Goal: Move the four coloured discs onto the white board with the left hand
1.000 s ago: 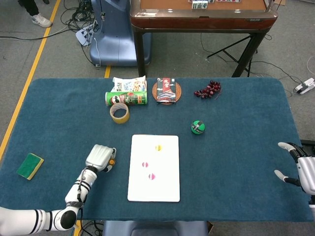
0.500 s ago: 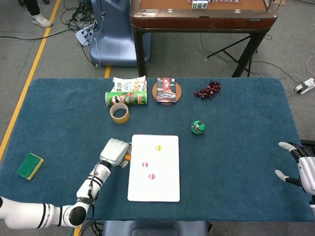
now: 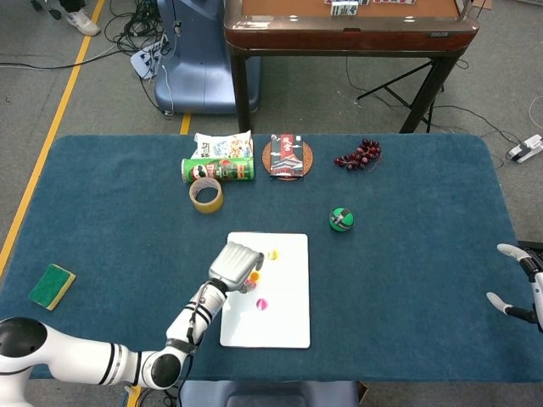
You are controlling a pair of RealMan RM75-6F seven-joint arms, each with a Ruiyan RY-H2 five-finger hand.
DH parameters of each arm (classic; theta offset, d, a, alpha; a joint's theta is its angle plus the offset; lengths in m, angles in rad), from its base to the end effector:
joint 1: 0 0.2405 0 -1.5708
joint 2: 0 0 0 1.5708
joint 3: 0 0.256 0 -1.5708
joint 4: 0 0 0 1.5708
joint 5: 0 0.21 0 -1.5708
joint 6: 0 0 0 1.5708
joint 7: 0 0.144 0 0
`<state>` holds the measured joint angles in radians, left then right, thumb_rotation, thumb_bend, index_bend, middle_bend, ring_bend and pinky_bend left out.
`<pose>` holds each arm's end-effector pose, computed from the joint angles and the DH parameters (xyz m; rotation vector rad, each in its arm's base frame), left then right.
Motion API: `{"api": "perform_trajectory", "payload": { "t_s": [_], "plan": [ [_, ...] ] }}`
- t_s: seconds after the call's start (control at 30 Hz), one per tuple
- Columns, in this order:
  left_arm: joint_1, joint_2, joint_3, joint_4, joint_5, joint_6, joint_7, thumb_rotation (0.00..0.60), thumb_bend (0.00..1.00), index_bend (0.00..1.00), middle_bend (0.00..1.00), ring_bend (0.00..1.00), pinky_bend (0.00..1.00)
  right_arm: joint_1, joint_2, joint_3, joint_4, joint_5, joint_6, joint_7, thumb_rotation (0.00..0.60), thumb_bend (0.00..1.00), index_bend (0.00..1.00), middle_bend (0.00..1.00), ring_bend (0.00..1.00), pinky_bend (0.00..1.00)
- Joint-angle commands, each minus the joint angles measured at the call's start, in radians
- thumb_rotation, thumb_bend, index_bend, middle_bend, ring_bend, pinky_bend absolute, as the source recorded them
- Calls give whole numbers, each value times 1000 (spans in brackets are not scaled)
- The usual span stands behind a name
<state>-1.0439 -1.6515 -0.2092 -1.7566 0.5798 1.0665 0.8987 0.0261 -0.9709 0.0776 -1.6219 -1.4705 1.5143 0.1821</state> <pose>-0.0321 0.3110 -0.0569 -2.0753 -0.8691 -0.7484 -0.3265 -0.1681 0.2161 1.2747 -0.9278 0.9301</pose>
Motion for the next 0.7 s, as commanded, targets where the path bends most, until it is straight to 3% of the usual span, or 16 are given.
{"api": "perform_trajectory", "payload": {
  "t_s": [0.03, 0.7],
  "plan": [
    [-29, -24, -13, 18, -18, 1, 15, 600, 266, 625, 1000, 1000, 1000, -6, 4, 5, 3, 11, 5, 9, 600, 0, 248, 293, 286, 479],
    [-161, -144, -54, 186, -81, -45, 8, 600, 266, 623, 1000, 1000, 1000, -37, 18, 29, 13, 67, 21, 61, 600, 0, 248, 293, 286, 479]
  ]
}}
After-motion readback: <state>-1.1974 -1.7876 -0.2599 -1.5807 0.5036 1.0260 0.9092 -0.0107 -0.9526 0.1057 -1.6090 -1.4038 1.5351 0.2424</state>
